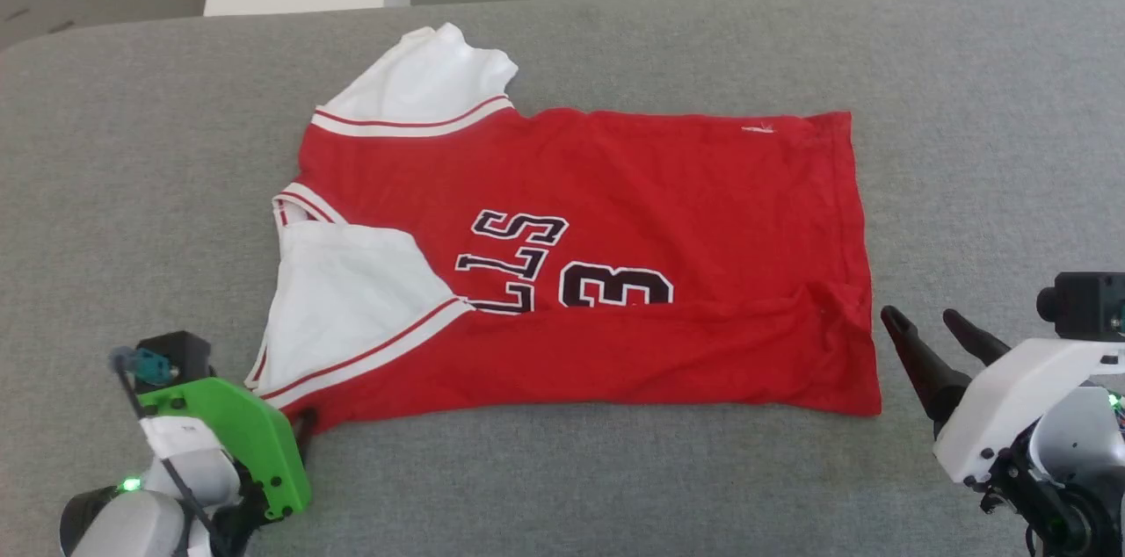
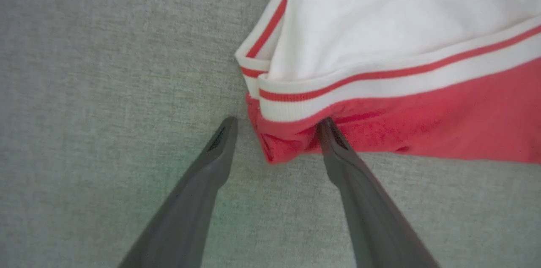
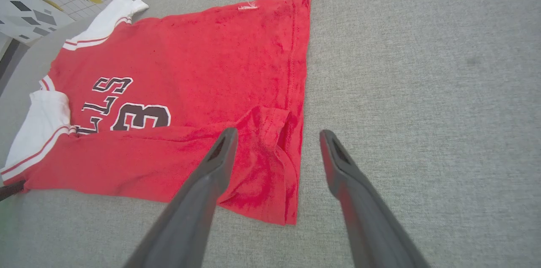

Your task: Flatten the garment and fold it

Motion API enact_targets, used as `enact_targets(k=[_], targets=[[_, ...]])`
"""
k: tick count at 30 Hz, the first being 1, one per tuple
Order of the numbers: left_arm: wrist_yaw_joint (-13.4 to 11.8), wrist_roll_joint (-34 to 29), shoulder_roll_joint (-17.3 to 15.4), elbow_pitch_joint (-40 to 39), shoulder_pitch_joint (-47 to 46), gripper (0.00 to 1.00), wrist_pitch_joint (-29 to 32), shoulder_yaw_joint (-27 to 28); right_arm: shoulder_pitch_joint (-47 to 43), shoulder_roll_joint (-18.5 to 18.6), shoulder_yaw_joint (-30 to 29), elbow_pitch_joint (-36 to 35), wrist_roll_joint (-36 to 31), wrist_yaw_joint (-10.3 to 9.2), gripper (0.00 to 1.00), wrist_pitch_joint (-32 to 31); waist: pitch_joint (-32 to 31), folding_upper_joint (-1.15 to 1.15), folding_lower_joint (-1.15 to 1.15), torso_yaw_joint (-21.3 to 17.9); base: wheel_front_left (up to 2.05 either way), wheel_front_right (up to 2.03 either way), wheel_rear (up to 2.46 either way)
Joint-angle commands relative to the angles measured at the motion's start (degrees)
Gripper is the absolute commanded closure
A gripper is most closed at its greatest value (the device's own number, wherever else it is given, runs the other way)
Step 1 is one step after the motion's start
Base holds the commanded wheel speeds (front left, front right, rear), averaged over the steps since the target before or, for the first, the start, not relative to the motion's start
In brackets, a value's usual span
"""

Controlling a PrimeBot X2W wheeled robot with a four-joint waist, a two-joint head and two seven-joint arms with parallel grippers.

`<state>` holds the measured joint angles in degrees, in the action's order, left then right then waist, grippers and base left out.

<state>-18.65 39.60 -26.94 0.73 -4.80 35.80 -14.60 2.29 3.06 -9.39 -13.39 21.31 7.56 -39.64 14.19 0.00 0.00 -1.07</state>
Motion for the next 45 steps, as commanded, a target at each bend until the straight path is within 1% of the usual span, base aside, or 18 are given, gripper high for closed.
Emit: enact_targets(k=[1,2,6,11,15,16,17,22,29,30,32,37,41,45], targets=[[0.47,1.08,0.80,1.74,0.06,0.55,0.18,-0.18,-0.16,-0.15,0.39,-0.27,-0.34,-0.08,0.00,0.10,0.34,0.00,0.00,-0.39,0.00,0.00,0.00],[0.63,1.40,1.09,2.10,0.04,1.00,-0.47,0.17,-0.30,-0.16,0.85,-0.30,-0.68,-0.08,0.00,-0.11,0.39,0.00,0.00,-0.43,0.00,0.00,0.00],[1.45,2.74,1.55,1.98,0.24,1.00,-2.05,1.40,-1.18,0.34,3.01,-1.29,-3.76,-0.08,0.00,-1.22,0.49,0.00,0.00,-0.23,0.00,0.00,0.00],[1.38,3.29,1.54,-0.44,0.66,1.00,-4.05,3.02,-1.64,0.56,4.89,-1.20,-9.26,-0.08,0.00,-3.43,0.66,0.00,0.00,0.02,0.00,0.00,0.00],[1.21,2.88,1.20,-2.37,0.59,1.00,-4.32,3.00,-0.13,0.34,5.26,1.19,-13.55,-0.08,0.00,-4.60,1.37,0.00,0.00,0.33,0.00,0.00,0.00],[1.13,2.81,1.18,-2.74,0.48,1.00,-4.32,2.96,0.48,0.26,5.25,2.29,-14.24,-0.08,0.00,-4.65,1.55,0.00,0.00,0.42,0.00,0.00,0.00],[0.98,2.58,1.12,-3.59,0.02,1.00,-4.33,2.83,2.04,0.11,5.16,5.21,-16.14,-0.08,0.00,-4.36,2.39,0.00,0.00,0.76,0.00,0.00,0.00],[0.92,2.45,1.15,-4.10,-0.20,1.00,-4.07,2.31,3.99,-0.08,6.31,9.99,-17.71,-0.08,0.00,-3.43,3.38,0.00,0.00,1.13,0.00,0.00,0.00],[0.94,2.58,1.45,-4.09,-0.34,1.00,-4.20,1.95,4.46,-0.15,9.07,14.13,-17.73,-0.08,0.00,-5.24,4.10,0.00,0.00,1.24,0.00,0.00,0.00],[1.03,2.66,1.52,-4.07,-0.35,1.00,-4.32,1.95,4.48,-0.15,9.20,14.36,-17.50,-0.08,0.56,-5.78,4.06,0.00,0.00,1.21,0.00,0.00,0.00],[1.17,2.80,1.62,-4.06,-0.39,1.00,-4.53,1.97,4.67,-0.15,9.20,14.20,-17.03,-0.08,1.00,-6.32,3.90,0.00,0.00,1.15,0.00,0.00,0.00],[1.31,3.46,1.56,-4.61,-0.21,1.00,-4.77,2.50,5.36,1.04,8.26,12.24,-15.17,-0.08,1.00,-6.13,1.88,0.00,0.00,0.86,0.00,0.00,0.00],[0.57,3.10,0.68,-6.10,0.50,1.00,-4.80,3.16,5.79,3.12,7.01,10.03,-13.56,-0.08,1.00,-6.16,-0.82,0.00,0.00,0.85,0.00,0.00,0.00],[-0.80,2.86,-0.52,-8.95,2.48,1.00,-3.44,3.49,5.01,5.22,5.95,7.96,-11.70,-0.08,1.00,-8.37,-3.42,0.00,0.00,1.07,0.00,0.00,0.00]])
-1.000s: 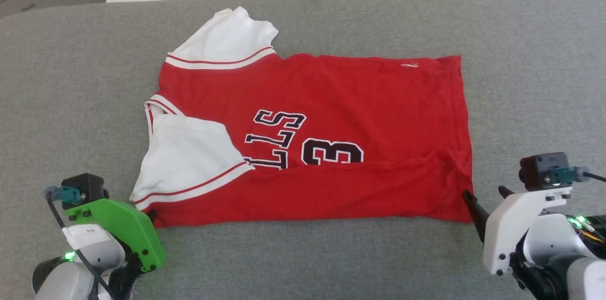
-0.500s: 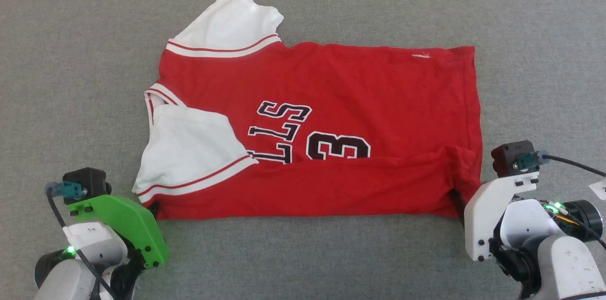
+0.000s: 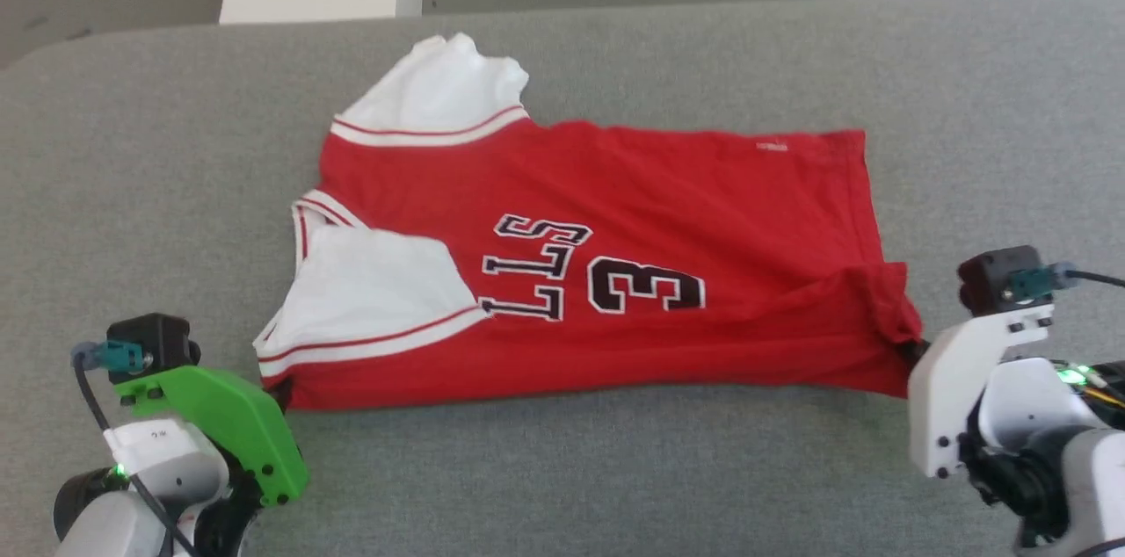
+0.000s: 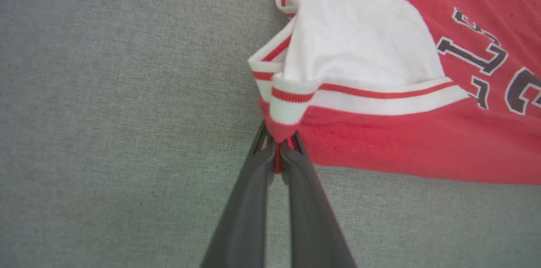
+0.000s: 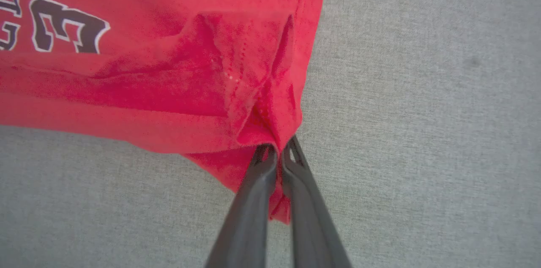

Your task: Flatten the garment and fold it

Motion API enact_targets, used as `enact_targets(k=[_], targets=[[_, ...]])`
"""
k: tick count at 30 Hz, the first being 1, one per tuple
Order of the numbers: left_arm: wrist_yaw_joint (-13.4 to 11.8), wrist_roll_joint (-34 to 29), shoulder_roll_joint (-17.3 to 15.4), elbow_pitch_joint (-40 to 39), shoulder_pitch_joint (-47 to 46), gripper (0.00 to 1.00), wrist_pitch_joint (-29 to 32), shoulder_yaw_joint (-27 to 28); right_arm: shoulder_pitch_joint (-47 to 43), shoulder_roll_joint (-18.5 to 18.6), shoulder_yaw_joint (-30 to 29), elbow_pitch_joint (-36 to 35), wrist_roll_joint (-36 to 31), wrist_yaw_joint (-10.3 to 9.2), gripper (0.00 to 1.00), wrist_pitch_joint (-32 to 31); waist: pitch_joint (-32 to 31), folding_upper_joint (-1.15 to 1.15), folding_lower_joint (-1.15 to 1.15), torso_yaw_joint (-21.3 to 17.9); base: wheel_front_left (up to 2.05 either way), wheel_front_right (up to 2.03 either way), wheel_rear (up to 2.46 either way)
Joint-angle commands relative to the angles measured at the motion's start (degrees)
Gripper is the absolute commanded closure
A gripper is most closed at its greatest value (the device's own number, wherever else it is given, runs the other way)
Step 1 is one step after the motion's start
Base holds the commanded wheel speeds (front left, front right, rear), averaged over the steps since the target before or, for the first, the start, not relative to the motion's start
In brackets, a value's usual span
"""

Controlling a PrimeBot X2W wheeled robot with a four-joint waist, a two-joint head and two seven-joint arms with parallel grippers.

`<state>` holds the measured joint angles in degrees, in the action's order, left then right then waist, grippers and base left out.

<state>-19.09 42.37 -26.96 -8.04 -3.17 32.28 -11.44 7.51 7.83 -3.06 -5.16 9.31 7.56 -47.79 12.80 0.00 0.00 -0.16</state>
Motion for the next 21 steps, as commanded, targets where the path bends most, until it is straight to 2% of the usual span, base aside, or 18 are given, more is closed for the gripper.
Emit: enact_targets(k=[1,4,12,19,20,21], targets=[[-0.71,0.04,-0.72,-0.94,1.50,1.00,0.47,0.29,-0.54,0.96,-0.57,-0.59,0.74,-0.08,1.00,-0.68,-2.58,0.00,0.00,0.24,0.00,0.00,0.00],[-1.99,-0.03,-1.25,-3.78,4.21,1.00,2.02,-0.16,-2.48,2.44,-0.66,-1.27,2.24,-0.08,1.00,-3.17,-3.66,0.00,0.00,0.58,0.00,0.00,0.00],[-5.27,1.27,-0.82,-6.56,11.69,1.00,4.57,-0.58,-7.85,2.89,-0.49,-0.76,4.26,-0.08,1.00,-6.30,-4.63,0.00,0.00,0.80,0.00,0.00,0.00],[-3.80,3.42,0.78,-1.15,11.04,1.00,5.06,-1.37,-9.15,2.00,-0.57,2.81,3.03,-0.08,1.00,-5.71,-4.70,0.00,0.00,0.71,0.00,0.00,0.00],[-3.58,3.60,1.04,-0.48,10.50,0.16,4.74,-1.23,-8.92,1.75,-0.68,3.33,2.90,-0.08,1.00,-5.02,-4.78,0.00,0.00,0.54,0.00,0.00,0.00],[-3.41,3.55,1.02,0.04,10.09,0.00,4.52,-1.16,-8.69,1.61,-0.52,3.76,2.84,-0.08,0.55,-4.39,-4.92,0.00,0.00,0.37,0.00,0.00,0.00]])
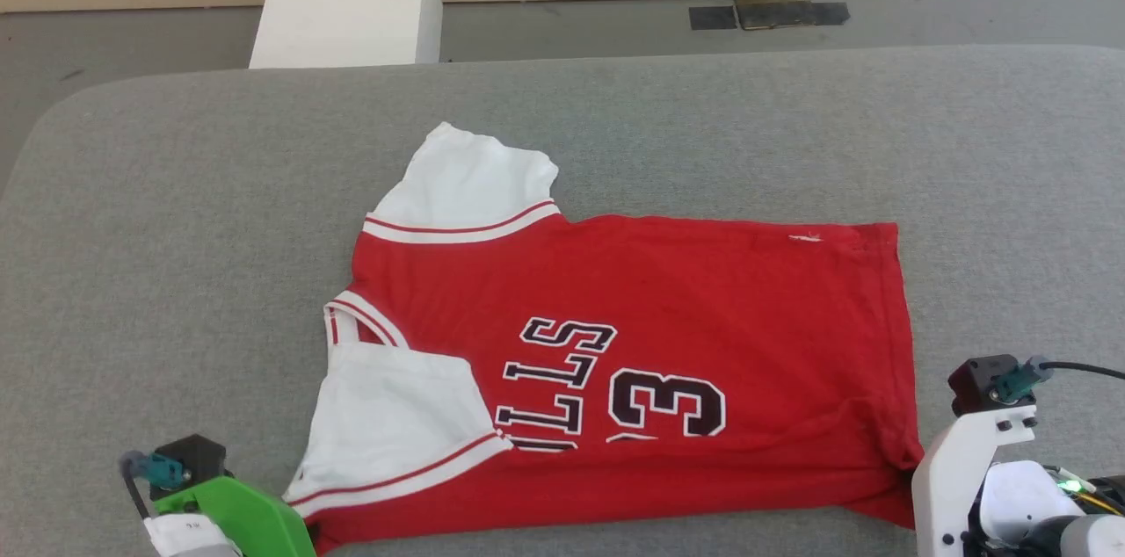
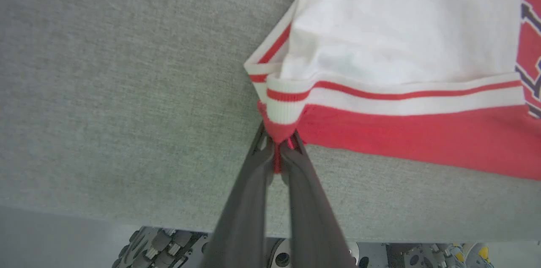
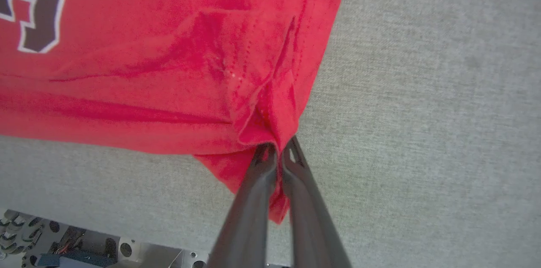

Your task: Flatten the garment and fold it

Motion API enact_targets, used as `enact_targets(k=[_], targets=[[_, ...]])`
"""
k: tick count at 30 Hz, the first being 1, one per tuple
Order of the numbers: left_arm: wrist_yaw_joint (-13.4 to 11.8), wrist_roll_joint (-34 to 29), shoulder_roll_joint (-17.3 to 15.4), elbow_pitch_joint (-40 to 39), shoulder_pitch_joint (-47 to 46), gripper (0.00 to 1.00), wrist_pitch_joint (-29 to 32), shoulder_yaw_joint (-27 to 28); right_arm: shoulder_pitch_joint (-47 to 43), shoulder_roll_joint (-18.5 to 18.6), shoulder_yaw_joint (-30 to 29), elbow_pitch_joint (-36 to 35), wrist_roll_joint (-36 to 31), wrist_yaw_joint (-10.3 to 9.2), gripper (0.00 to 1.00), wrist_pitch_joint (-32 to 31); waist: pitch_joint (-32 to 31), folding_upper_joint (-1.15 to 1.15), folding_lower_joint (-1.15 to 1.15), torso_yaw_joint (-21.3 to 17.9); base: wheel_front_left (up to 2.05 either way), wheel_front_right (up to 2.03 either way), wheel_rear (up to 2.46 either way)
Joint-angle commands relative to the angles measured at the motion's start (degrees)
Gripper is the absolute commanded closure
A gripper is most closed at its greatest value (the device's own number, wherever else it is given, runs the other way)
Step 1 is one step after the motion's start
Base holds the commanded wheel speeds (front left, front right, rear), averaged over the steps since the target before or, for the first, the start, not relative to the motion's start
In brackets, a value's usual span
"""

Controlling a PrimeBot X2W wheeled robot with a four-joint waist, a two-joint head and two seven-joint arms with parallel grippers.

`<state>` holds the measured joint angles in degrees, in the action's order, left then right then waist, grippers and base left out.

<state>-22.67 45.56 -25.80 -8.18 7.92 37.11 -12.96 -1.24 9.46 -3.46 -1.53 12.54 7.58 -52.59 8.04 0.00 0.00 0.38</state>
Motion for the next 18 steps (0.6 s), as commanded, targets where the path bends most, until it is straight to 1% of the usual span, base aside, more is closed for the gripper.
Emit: enact_targets(k=[1,6,11,13,16,18], targets=[[0.27,0.42,-0.12,0.38,-1.27,0.00,-0.48,0.51,0.21,-0.02,0.08,0.35,-0.49,-0.09,0.00,0.90,-0.30,0.00,0.00,-0.32,0.00,0.00,0.00],[0.41,0.53,-1.58,-2.01,-2.12,0.00,-1.03,2.40,1.21,-0.45,-0.40,-1.39,1.30,-0.09,0.00,2.47,-1.38,0.00,0.00,-1.23,0.00,0.00,0.00],[1.05,0.35,-3.43,-6.29,-4.73,0.00,-1.94,4.77,3.85,-1.63,-5.14,-6.05,2.09,-0.09,0.00,6.77,-1.91,0.00,0.00,-1.80,0.00,0.00,0.00],[1.83,0.29,-3.24,-7.54,-6.93,0.00,-3.43,5.50,5.44,-2.23,-7.03,-7.36,1.92,-0.09,0.00,8.74,-1.92,0.00,0.00,-2.07,0.00,0.00,0.00],[3.88,-1.25,-2.39,-7.45,-11.09,0.00,-8.49,6.15,8.27,-2.59,-9.13,-7.89,1.52,-0.09,0.00,12.32,-1.54,0.00,0.00,-2.55,0.00,0.00,0.00],[5.56,-2.65,-1.57,-6.57,-13.72,0.00,-11.76,5.38,10.03,-2.41,-9.51,-7.37,1.37,-0.09,0.00,14.40,-0.84,0.00,0.00,-2.91,0.00,0.00,0.00]])
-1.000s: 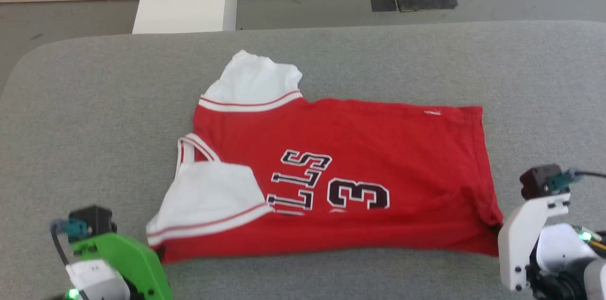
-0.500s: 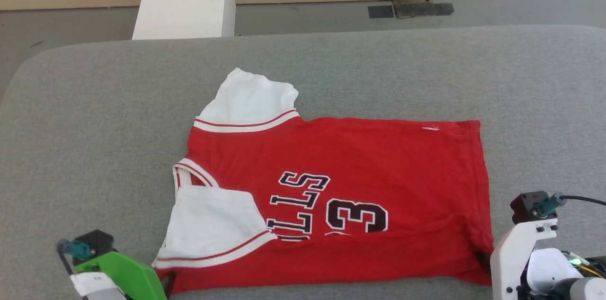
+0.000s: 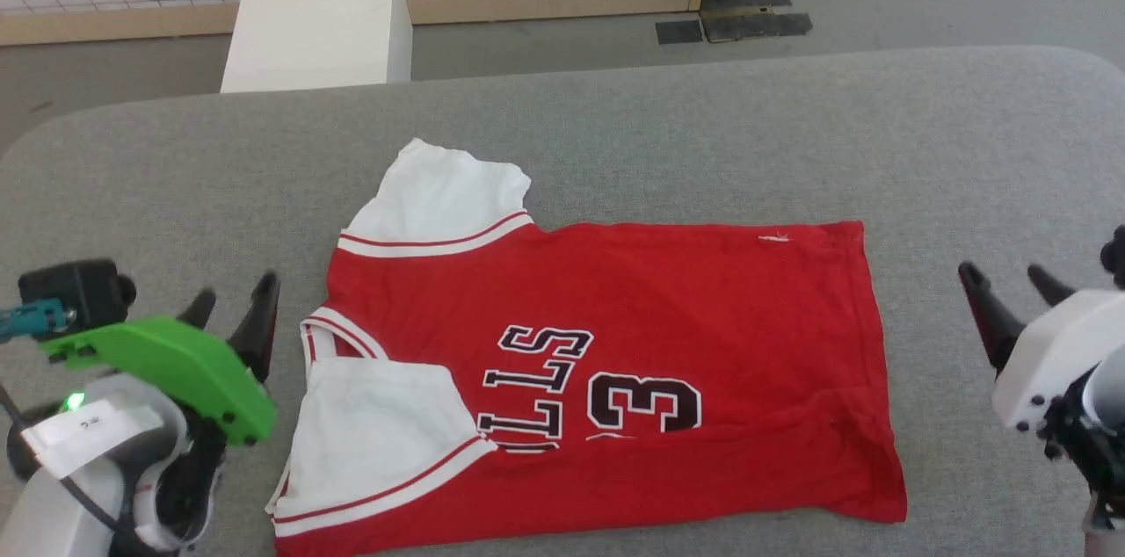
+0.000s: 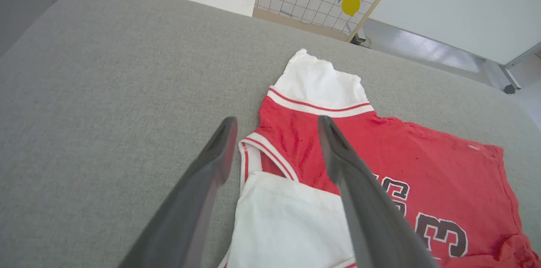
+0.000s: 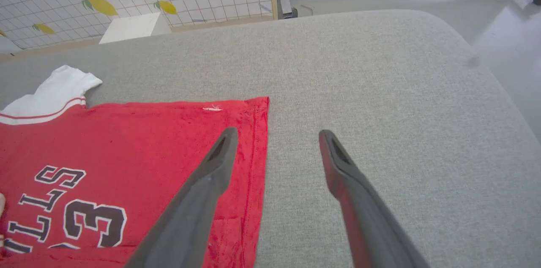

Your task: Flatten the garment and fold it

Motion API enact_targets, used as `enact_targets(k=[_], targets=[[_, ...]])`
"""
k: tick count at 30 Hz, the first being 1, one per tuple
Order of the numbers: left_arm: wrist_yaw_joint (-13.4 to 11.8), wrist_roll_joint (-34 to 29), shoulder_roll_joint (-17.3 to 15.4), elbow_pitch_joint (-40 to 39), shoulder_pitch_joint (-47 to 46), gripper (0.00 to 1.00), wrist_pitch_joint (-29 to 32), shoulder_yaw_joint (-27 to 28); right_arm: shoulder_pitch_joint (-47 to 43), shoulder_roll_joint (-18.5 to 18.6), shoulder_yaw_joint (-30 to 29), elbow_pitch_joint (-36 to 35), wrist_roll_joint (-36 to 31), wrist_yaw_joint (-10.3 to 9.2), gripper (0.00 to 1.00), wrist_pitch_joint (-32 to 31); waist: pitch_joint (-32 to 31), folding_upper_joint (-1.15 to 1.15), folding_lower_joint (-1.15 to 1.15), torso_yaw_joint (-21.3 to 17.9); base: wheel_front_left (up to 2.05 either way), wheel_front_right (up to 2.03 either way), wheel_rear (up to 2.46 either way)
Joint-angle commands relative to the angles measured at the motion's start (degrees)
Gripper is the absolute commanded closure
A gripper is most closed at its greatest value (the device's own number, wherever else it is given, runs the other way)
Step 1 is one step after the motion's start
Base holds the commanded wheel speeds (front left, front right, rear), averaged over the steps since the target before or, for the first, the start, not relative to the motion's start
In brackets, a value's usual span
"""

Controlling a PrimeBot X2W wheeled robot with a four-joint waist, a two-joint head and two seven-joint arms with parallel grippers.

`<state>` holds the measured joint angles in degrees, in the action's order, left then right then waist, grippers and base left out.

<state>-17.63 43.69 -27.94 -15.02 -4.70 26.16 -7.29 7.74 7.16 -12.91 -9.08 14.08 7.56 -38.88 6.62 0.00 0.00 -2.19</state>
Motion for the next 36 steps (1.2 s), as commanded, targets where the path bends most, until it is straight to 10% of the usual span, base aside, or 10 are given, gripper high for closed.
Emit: enact_targets(k=[1,12,20,36], targets=[[1.27,-1.62,1.00,0.85,-2.36,0.00,-2.56,-0.70,1.81,-0.15,-0.13,0.56,-0.16,-0.08,0.00,1.45,0.92,0.00,0.00,-0.46,0.00,0.00,0.00],[8.92,-10.05,6.77,14.68,-19.24,0.00,-21.43,-6.06,9.49,0.37,0.91,3.89,-1.16,-0.08,0.00,5.05,8.82,0.00,0.00,-0.03,0.00,0.00,0.00],[15.45,-11.49,9.24,31.08,-34.54,0.00,-23.99,-9.97,13.62,0.21,2.76,4.29,-1.94,-0.08,0.00,4.99,15.88,0.00,0.00,0.42,0.00,0.00,0.00],[14.82,-10.04,9.93,56.31,-61.29,0.00,12.53,-16.35,15.66,0.09,5.67,3.26,-3.15,-0.08,0.00,4.65,22.50,0.00,0.00,-3.16,0.00,0.00,0.00]])
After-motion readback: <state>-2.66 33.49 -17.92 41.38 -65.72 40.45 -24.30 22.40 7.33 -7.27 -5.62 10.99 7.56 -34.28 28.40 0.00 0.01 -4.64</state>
